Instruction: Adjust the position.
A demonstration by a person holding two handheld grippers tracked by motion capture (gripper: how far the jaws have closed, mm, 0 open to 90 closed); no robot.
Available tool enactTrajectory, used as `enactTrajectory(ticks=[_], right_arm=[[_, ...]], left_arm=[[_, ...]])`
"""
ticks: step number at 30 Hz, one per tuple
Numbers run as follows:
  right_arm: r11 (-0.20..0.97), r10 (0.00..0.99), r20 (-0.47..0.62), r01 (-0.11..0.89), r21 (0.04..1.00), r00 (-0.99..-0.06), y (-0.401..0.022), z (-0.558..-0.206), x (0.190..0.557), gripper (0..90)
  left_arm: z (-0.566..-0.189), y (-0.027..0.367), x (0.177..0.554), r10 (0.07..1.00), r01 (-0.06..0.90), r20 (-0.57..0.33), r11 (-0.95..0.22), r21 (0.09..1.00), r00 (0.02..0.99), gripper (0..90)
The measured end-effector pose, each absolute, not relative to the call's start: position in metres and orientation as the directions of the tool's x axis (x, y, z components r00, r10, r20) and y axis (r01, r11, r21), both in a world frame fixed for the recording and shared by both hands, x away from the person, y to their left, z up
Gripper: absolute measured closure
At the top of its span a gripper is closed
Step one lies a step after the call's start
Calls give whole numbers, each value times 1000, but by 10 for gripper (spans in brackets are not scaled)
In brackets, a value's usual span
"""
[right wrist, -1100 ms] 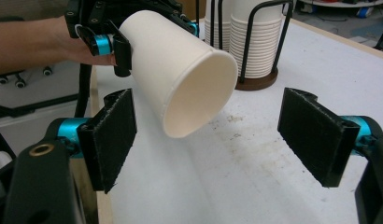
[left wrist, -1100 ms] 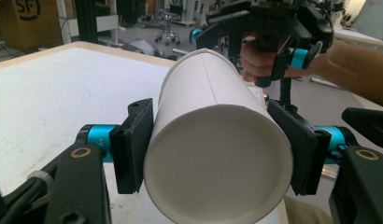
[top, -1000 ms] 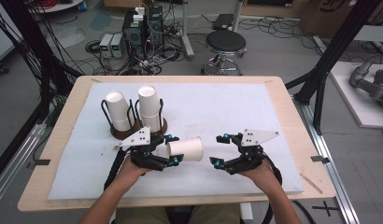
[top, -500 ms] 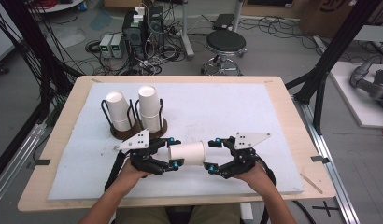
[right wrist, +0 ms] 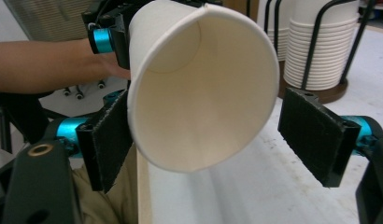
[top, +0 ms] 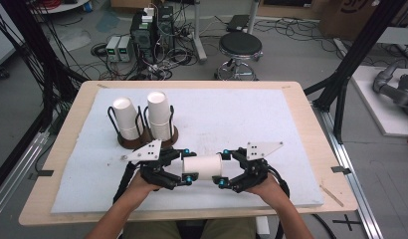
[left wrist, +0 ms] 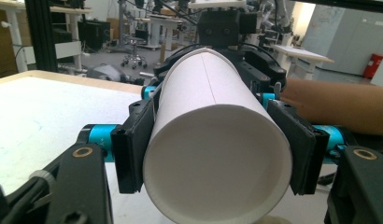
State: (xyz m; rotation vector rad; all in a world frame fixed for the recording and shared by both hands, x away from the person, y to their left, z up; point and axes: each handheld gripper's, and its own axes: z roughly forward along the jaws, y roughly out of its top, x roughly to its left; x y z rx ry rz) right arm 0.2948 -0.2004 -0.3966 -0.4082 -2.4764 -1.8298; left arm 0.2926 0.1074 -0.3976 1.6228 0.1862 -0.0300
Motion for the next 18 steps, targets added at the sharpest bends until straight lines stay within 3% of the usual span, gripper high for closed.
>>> enactTrajectory(ticks=[18], right_arm=[[193, 128, 199, 222, 956, -972, -204, -399, 296, 334]], left_arm=[[-400, 108, 294, 77, 150, -149, -17, 989, 986, 361]])
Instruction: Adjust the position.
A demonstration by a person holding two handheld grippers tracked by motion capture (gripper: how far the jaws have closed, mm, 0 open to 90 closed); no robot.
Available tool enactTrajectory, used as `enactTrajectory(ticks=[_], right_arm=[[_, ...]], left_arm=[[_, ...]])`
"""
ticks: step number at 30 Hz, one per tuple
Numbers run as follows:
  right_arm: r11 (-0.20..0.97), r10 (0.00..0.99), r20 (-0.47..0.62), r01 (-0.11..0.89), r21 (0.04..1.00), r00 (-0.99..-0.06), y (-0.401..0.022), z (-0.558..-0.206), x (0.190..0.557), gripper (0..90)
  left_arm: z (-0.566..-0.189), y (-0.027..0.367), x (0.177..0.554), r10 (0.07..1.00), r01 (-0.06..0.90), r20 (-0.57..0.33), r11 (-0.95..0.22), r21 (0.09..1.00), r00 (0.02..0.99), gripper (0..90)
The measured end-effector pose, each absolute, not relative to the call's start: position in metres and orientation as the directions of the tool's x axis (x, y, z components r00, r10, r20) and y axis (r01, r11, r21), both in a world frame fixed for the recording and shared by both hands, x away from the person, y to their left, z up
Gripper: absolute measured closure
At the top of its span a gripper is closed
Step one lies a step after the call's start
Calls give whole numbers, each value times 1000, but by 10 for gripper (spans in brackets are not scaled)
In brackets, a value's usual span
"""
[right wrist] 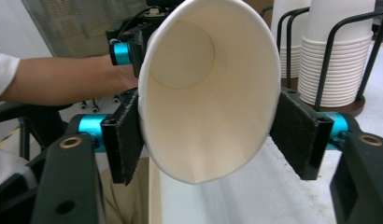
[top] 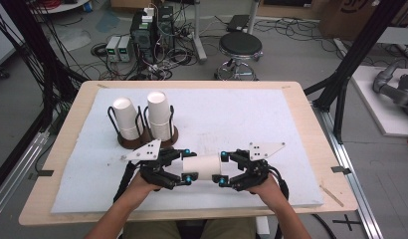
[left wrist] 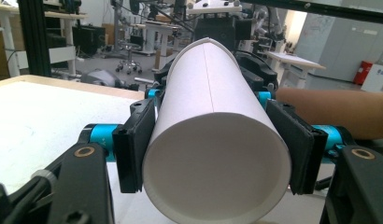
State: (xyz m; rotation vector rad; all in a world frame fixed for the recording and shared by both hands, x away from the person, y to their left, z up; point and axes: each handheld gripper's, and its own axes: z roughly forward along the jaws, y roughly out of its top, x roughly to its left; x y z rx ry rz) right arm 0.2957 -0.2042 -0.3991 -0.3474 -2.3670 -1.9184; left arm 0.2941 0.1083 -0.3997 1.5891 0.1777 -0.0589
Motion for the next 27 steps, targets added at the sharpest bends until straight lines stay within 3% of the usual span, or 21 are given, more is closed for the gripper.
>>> enactTrajectory(ticks=[7, 9, 11, 27], right_arm=[[200, 116, 198, 218, 955, -973, -206, -398, 296, 353], [204, 120, 199, 221, 954, -973, -206, -398, 296, 351], [209, 121, 200, 222, 952, -972, -207, -397, 296, 348], [308, 176, 153, 203, 929, -972, -216, -383, 298, 347]], left_arm=[[-400, 107, 294, 78, 154, -151, -28, 988, 985, 355], [-400, 106, 293, 111, 191, -186, -33, 981, 976, 216], [-400, 106, 293, 136, 199, -191, -50, 979, 972, 152], [-391, 103, 292, 190, 158, -120, -202, 967, 974, 144]])
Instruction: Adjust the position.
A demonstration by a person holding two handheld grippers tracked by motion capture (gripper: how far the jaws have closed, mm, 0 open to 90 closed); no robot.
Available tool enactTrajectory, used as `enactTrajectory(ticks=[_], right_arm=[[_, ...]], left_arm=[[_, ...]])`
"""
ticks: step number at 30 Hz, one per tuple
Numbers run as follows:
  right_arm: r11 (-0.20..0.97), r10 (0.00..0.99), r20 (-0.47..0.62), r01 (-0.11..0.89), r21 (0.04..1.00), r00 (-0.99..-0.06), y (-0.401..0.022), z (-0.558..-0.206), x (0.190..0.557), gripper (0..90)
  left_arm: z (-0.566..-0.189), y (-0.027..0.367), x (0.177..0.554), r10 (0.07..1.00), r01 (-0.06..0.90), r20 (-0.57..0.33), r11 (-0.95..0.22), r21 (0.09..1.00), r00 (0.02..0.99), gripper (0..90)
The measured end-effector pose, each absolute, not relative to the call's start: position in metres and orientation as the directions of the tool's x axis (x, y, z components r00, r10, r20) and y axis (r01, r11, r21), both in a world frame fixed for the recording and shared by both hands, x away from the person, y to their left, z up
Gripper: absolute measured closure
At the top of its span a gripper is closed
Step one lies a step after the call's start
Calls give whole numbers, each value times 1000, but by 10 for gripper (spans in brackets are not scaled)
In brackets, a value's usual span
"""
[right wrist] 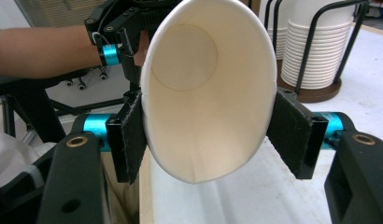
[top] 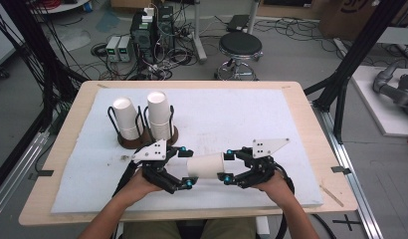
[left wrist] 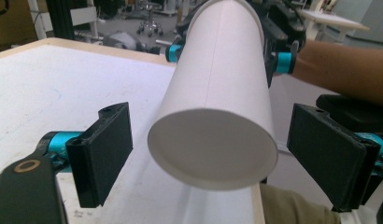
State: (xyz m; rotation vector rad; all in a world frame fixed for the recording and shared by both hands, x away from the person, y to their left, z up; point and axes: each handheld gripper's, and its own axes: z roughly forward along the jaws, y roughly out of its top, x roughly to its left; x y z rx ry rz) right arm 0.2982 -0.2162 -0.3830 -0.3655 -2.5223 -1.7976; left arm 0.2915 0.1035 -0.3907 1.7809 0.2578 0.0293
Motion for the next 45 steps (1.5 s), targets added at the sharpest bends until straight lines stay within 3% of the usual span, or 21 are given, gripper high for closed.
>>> enactTrajectory(ticks=[7, 22, 33, 45], right_arm=[[380, 208, 138, 210, 901, -968, -219, -369, 303, 347], [623, 216, -5, 133, 771, -976, -206, -321, 308, 345], [764, 169, -70, 86, 640, -983, -184, -307, 309, 341], [837, 121, -88, 54, 545, -989, -165, -301, 310, 338]], left_arm=[[-382, 104, 295, 205, 150, -99, -248, 957, 974, 144], [-369, 90, 300, 188, 113, -43, -379, 918, 981, 148], [-365, 81, 302, 182, 91, -11, -439, 894, 983, 152], [-364, 65, 306, 135, 77, -7, -523, 849, 991, 173]])
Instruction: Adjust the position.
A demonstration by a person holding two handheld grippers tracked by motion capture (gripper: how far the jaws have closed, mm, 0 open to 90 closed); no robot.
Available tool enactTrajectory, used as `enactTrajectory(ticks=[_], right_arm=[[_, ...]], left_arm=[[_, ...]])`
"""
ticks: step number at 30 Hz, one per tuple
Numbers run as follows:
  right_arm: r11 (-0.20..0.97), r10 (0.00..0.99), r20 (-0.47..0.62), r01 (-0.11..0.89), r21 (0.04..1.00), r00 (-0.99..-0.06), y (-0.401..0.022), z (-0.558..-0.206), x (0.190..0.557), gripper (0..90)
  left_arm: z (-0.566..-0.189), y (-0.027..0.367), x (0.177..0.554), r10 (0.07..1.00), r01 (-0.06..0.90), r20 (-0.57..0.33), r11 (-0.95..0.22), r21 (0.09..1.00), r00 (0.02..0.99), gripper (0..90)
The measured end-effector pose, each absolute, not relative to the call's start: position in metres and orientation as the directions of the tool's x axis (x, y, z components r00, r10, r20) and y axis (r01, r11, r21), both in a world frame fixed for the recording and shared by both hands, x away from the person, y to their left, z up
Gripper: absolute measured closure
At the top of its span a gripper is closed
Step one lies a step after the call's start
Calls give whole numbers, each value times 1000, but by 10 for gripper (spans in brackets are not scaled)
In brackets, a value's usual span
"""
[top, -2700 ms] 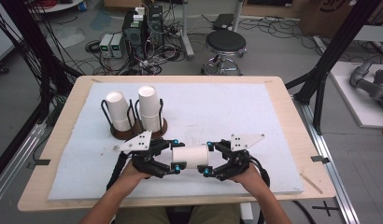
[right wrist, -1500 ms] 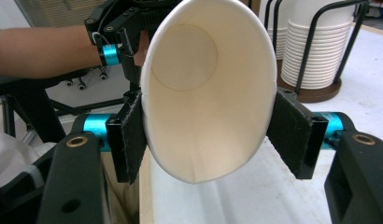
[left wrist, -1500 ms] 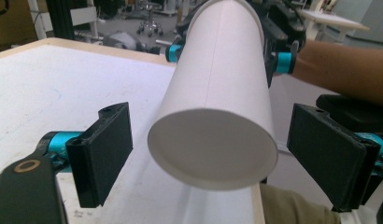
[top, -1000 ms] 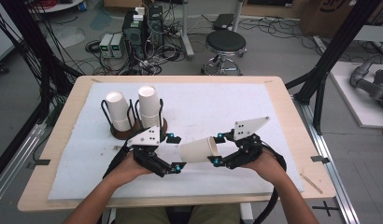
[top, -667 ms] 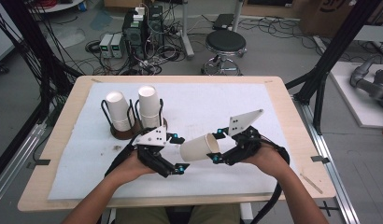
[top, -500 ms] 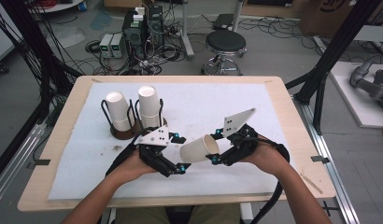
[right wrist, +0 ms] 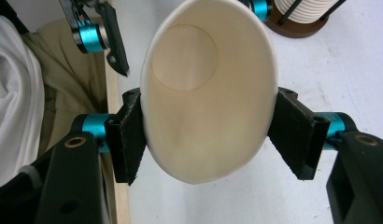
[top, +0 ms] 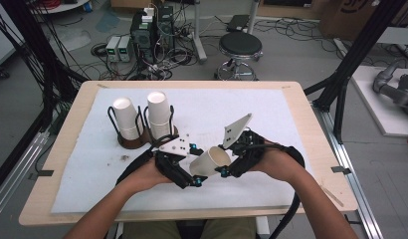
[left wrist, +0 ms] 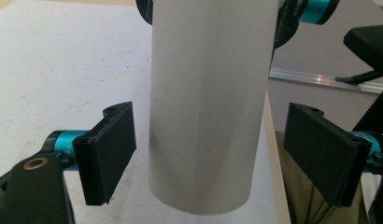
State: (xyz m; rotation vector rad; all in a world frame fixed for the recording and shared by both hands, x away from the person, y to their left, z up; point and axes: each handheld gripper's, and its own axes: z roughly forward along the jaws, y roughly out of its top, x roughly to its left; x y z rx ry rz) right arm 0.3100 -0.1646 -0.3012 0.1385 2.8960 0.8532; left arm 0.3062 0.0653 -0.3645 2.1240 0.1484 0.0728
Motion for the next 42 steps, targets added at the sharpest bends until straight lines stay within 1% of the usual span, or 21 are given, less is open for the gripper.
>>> enactTrajectory(ticks=[2, 8, 10, 14, 20, 24, 32, 33, 34, 42], right_arm=[[851, 109, -97, 43, 523, -989, -160, -300, 310, 337], [881, 100, -100, 42, 471, -990, -152, -298, 307, 335], [892, 89, -104, 33, 451, -991, -148, -297, 307, 332], [903, 82, -109, 27, 428, -991, -144, -295, 306, 332], [907, 77, -106, 25, 420, -991, -141, -295, 306, 329], [910, 75, -103, 25, 414, -992, -140, -295, 306, 327], [915, 71, -100, 25, 402, -992, -139, -296, 306, 325], [915, 76, -100, 30, 402, -992, -138, -296, 306, 324], [917, 69, -106, 21, 399, -992, -138, -296, 306, 317], [913, 64, -96, 20, 408, -993, -137, -296, 306, 295]], left_arm=[[-366, 63, 306, 132, 78, -8, -533, 843, 991, 193], [-369, 59, 307, 139, 87, -12, -550, 831, 990, 206], [-370, 58, 307, 138, 89, -14, -552, 829, 990, 235], [-370, 57, 307, 137, 88, -14, -550, 831, 991, 239], [-371, 56, 307, 138, 93, -20, -550, 830, 990, 248], [-372, 56, 307, 131, 91, -21, -555, 827, 991, 295], [-375, 55, 307, 127, 95, -30, -553, 828, 991, 305], [-375, 55, 307, 123, 95, -31, -552, 829, 992, 313], [-375, 55, 307, 117, 90, -30, -549, 831, 993, 343], [-378, 54, 307, 108, 92, -40, -534, 841, 993, 339]])
